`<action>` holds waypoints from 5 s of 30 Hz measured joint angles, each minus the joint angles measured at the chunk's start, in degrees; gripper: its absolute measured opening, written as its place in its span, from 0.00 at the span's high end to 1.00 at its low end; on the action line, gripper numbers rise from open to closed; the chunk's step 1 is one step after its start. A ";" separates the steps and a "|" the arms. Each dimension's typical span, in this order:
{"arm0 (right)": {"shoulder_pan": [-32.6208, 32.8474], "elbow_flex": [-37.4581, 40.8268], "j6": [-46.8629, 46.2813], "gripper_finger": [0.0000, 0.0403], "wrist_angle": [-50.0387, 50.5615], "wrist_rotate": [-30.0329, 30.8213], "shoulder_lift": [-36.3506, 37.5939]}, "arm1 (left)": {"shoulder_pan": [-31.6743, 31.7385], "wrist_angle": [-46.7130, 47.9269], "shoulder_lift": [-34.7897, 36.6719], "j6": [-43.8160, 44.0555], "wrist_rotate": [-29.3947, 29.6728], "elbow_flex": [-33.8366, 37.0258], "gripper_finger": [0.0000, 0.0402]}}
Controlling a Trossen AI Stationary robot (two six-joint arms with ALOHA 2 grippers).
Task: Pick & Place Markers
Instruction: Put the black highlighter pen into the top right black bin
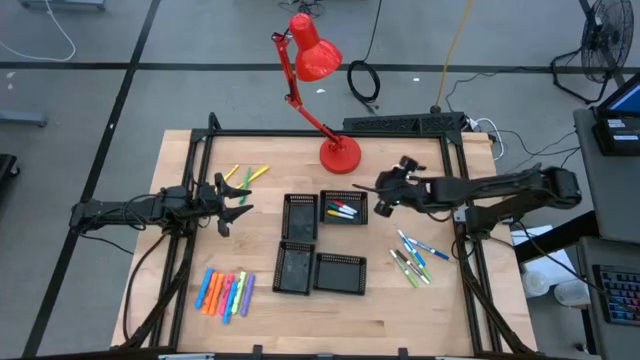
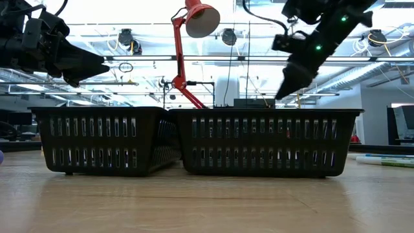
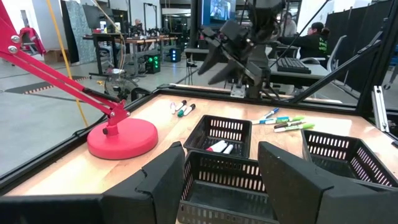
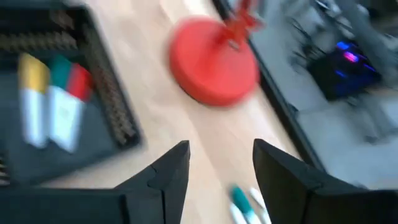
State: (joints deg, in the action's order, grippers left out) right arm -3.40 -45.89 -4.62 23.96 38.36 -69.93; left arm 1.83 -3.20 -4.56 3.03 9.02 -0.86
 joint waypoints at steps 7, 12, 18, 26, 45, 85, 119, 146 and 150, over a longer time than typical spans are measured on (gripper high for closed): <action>-0.03 0.10 -8.66 0.60 11.59 12.17 1.40 | 0.02 0.00 0.00 0.00 0.00 0.00 0.48; -1.47 5.98 -13.17 0.62 8.55 26.65 1.38 | 0.01 0.02 0.00 0.00 -0.01 -0.02 0.48; -8.50 11.82 -18.12 0.63 2.39 21.98 1.36 | 0.01 0.00 0.00 0.00 -0.01 -0.02 0.48; -24.10 11.76 -6.42 0.60 -1.47 -16.79 1.38 | 0.01 0.01 0.00 0.00 -0.02 -0.01 0.48; -38.94 17.29 2.42 0.64 -5.42 -29.50 1.36 | 0.02 0.00 0.00 0.00 -0.02 -0.02 0.48; -33.62 27.22 8.08 0.66 -29.10 -37.93 -4.54 | 0.01 0.02 0.00 0.00 -0.01 -0.02 0.48; -33.59 27.33 7.67 0.92 -28.45 -36.99 -4.57 | 0.00 0.00 0.00 0.00 -0.02 -0.02 0.48; -33.62 27.37 7.65 0.91 -28.47 -37.10 -4.59 | 0.00 0.02 0.00 0.00 -0.02 -0.01 0.48; -33.62 27.37 7.65 0.92 -28.46 -37.12 -4.59 | 0.02 0.01 0.00 0.00 -0.02 -0.02 0.48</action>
State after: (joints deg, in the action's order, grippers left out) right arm -37.01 -18.52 3.03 -4.50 1.23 -74.52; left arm 1.85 -3.20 -4.56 3.03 8.99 -0.88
